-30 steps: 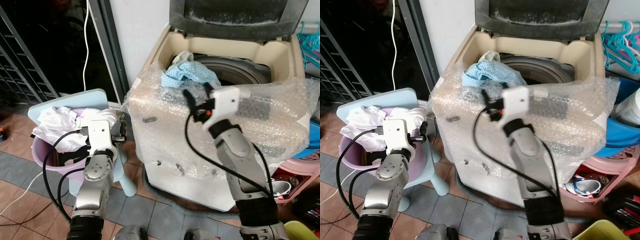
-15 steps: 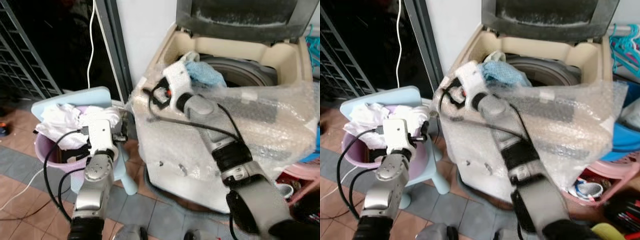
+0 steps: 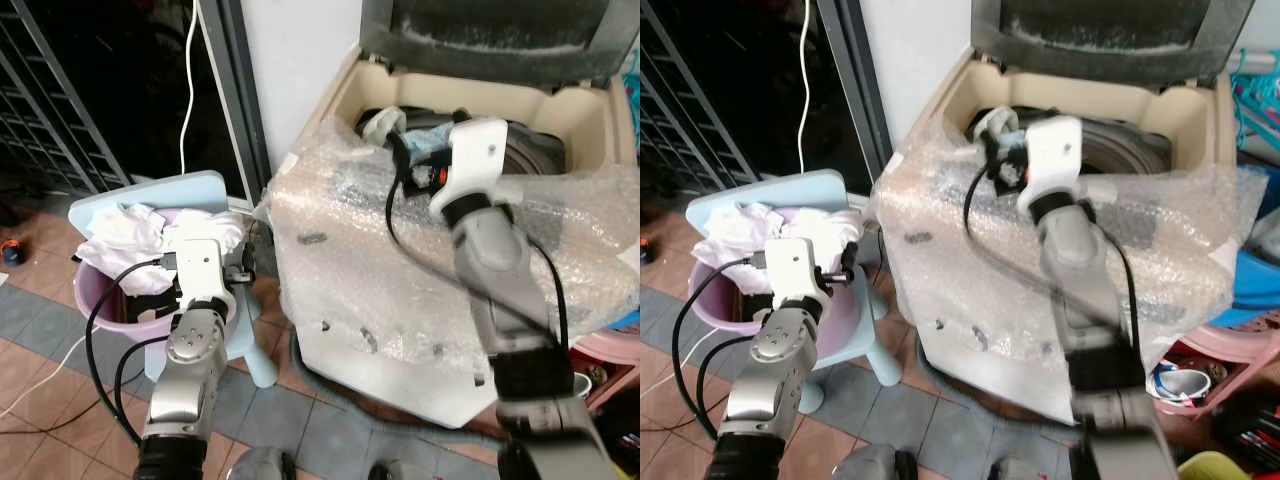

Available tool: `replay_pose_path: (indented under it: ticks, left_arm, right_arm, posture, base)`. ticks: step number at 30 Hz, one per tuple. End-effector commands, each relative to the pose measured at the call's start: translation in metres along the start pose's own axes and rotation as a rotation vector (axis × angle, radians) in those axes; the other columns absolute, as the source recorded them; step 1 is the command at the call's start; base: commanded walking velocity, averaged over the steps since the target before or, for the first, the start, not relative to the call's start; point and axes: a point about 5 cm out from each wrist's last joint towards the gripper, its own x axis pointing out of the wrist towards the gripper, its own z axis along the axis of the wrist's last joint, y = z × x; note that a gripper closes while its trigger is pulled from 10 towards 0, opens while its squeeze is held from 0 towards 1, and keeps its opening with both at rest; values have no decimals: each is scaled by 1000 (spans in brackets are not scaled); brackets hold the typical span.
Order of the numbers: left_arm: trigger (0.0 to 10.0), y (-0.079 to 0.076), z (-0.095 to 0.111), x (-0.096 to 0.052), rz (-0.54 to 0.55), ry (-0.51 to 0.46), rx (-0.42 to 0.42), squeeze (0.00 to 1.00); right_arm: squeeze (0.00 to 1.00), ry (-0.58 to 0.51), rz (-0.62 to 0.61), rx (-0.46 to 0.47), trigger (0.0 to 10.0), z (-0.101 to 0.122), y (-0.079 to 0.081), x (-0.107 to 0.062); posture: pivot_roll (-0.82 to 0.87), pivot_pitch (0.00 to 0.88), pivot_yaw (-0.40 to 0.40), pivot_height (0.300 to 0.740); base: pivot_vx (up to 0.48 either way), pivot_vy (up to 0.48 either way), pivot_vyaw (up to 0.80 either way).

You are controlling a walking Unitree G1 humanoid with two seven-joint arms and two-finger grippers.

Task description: Clothes washing

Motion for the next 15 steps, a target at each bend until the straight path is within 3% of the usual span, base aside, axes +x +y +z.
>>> replay_pose_path:
  ticks: [1, 3, 6, 10, 15]
  left_arm:
    - [10000, 2, 3, 0, 6, -14, -2, 0]
    - [10000, 2, 4, 0, 1, -23, -1, 0]
    - [10000, 0, 7, -1, -12, -44, 10, 0]
    - [10000, -2, 11, 1, -34, -62, 32, 0]
    - [10000, -3, 12, 4, -43, -66, 41, 0]
  right_arm:
    - [0, -21, 33, -13, 10000, 1, 11, -15]
    - [0, -9, 37, -8, 10000, -4, 16, -26]
    - [0, 13, 22, -87, 10000, -20, 23, -53]
    - [0, 85, -34, -46, 10000, -43, 27, -73]
    - [0, 151, -90, 6, 10000, -51, 26, -74]
  posture:
    - [-40, 0, 70, 740]
    - [-43, 0, 73, 740]
    - [-50, 0, 91, 740]
    - [-43, 0, 110, 740]
    - [-51, 0, 116, 740]
  base:
    - [0, 480, 0]
    - [0, 480, 0]
    - [0, 480, 0]
    - [0, 480, 0]
    - [0, 480, 0]
